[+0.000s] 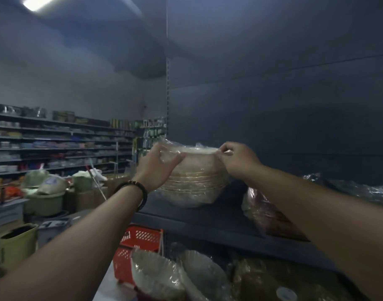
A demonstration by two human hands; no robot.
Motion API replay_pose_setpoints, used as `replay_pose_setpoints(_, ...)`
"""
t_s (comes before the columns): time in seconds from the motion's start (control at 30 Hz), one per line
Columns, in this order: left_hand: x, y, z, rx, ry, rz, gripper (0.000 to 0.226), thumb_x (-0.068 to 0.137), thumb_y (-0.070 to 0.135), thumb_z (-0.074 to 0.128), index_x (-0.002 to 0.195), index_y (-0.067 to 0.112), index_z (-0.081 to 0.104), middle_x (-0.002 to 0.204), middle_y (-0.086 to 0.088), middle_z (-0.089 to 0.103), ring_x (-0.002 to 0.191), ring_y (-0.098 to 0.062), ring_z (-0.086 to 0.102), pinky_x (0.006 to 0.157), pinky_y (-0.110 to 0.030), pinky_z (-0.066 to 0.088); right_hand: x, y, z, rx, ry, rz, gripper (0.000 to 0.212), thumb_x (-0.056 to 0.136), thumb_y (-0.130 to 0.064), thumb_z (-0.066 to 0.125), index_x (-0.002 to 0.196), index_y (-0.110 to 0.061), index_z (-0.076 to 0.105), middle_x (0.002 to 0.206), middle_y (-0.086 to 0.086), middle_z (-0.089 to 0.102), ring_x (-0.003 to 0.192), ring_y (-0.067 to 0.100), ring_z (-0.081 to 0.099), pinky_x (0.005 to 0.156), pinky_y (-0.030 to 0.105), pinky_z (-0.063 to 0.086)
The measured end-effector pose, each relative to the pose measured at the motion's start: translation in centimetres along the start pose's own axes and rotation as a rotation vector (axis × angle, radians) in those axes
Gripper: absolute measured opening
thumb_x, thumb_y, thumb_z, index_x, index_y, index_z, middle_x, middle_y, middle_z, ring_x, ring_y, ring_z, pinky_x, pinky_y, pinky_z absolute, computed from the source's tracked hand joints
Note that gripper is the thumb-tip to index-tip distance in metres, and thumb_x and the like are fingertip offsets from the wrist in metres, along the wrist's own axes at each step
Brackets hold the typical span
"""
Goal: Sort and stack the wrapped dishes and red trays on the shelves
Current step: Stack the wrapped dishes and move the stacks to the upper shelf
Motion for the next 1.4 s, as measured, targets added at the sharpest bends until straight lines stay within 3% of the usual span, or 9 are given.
replay_pose_setpoints(0.17,-0.1,-2.6,0.1,0.232,0.039,-0.036,0.097,0.077,0.095,0.048,0.143,0.024,0.055,0.17,-0.003,0.028,0.155,-0.034,0.024,0.123,-0.064,0.025,0.5,0.7,2.7,-0.148,-0.052,-0.002,0.021,0.096,-0.024,0.06,0.089,-0.027,0.08,0.107,-0.004,0.077,0.111,0.021,0.064,0.085,0.025,0.047)
replay_pose_setpoints(0.3,-0.5,-3.3,1.0,0.279,-0.045,0.015,0.091,0.082,0.091,0.042,0.133,0.019,0.062,0.15,-0.003,0.053,0.148,-0.03,0.034,0.121,-0.057,0.032,0.7,0.6,4.5,-0.281,-0.144,-0.069,0.028,0.102,-0.024,0.053,0.082,-0.017,0.072,0.11,0.006,0.075,0.11,0.027,0.065,0.086,0.029,0.047)
replay_pose_setpoints(0.5,-1.3,-3.3,1.5,0.239,-0.058,0.068,0.056,0.096,0.069,0.055,0.125,0.022,0.065,0.13,0.001,0.06,0.125,-0.023,0.053,0.102,-0.041,0.04,-0.7,0.4,5.3,-0.519,-0.419,-0.095,0.037,0.11,-0.019,0.035,0.108,-0.008,0.071,0.135,0.012,0.063,0.121,0.029,0.055,0.082,0.026,0.031)
replay_pose_setpoints(0.7,-1.5,-4.2,1.4,0.075,-0.137,-0.063,0.07,0.085,0.078,0.058,0.136,0.03,0.059,0.136,0.006,0.06,0.12,-0.02,0.058,0.103,-0.044,0.047,-2.2,-0.6,4.7,-0.564,-0.543,-0.116,0.037,0.115,-0.026,0.029,0.136,-0.013,0.058,0.164,0.008,0.043,0.149,0.026,0.039,0.111,0.029,0.031)
replay_pose_setpoints(0.83,-2.9,-3.7,-1.3,-0.203,0.042,-0.119,0.058,0.094,0.057,0.065,0.142,0.025,0.058,0.138,-0.003,0.065,0.117,-0.024,0.065,0.091,-0.038,0.053,-3.0,-1.8,2.9,-0.595,-0.383,-0.16,0.038,0.108,-0.037,0.038,0.122,-0.014,0.066,0.145,0.013,0.06,0.133,0.034,0.053,0.11,0.039,0.041)
replay_pose_setpoints(0.97,-9.0,-2.3,-3.0,-0.195,0.23,-0.027,0.042,0.089,0.047,0.072,0.128,0.033,0.062,0.128,0.007,0.068,0.12,-0.018,0.064,0.107,-0.046,0.053,-8.0,-5.0,0.6,-0.583,-0.237,-0.325,0.034,0.105,-0.041,0.044,0.124,-0.022,0.064,0.126,0.004,0.069,0.126,0.03,0.055,0.107,0.047,0.04)
replay_pose_setpoints(1.1,-16.8,-2.6,-0.6,-0.2,0.189,-0.003,0.013,0.094,0.034,0.072,0.104,0.027,0.068,0.101,0.008,0.072,0.096,-0.013,0.071,0.083,-0.042,0.06,-15.6,-7.5,-2.5,-0.408,-0.062,-0.563,0.015,0.097,-0.032,0.058,0.102,-0.021,0.067,0.098,-0.003,0.069,0.095,0.019,0.06,0.087,0.039,0.05)
replay_pose_setpoints(1.23,-23.9,-5.9,5.0,-0.202,0.059,-0.115,0.007,0.095,0.019,0.075,0.094,0.024,0.071,0.087,0.009,0.075,0.08,-0.002,0.072,0.063,-0.015,0.05,-22.7,-2.7,-1.0,-0.43,-0.219,-0.44,0.014,0.099,-0.04,0.055,0.092,-0.028,0.06,0.083,-0.012,0.061,0.075,0.009,0.058,0.067,0.039,0.054)
replay_pose_setpoints(1.4,-30.3,-12.8,12.6,-0.155,-0.091,-0.304,0.004,0.096,0.027,0.073,0.098,0.03,0.071,0.099,0.013,0.076,0.095,-0.006,0.072,0.084,-0.033,0.059,-29.8,8.9,5.3,-0.34,-0.445,-0.094,0.014,0.097,-0.04,0.059,0.091,-0.029,0.065,0.079,-0.011,0.069,0.071,0.005,0.064,0.07,0.038,0.059)
Point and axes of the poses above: each hand's wrist, its own x-axis towards the middle knuckle, its own z-axis out of the palm, y = z × x, the point moved 10 cm from there along x, towards the middle knuckle
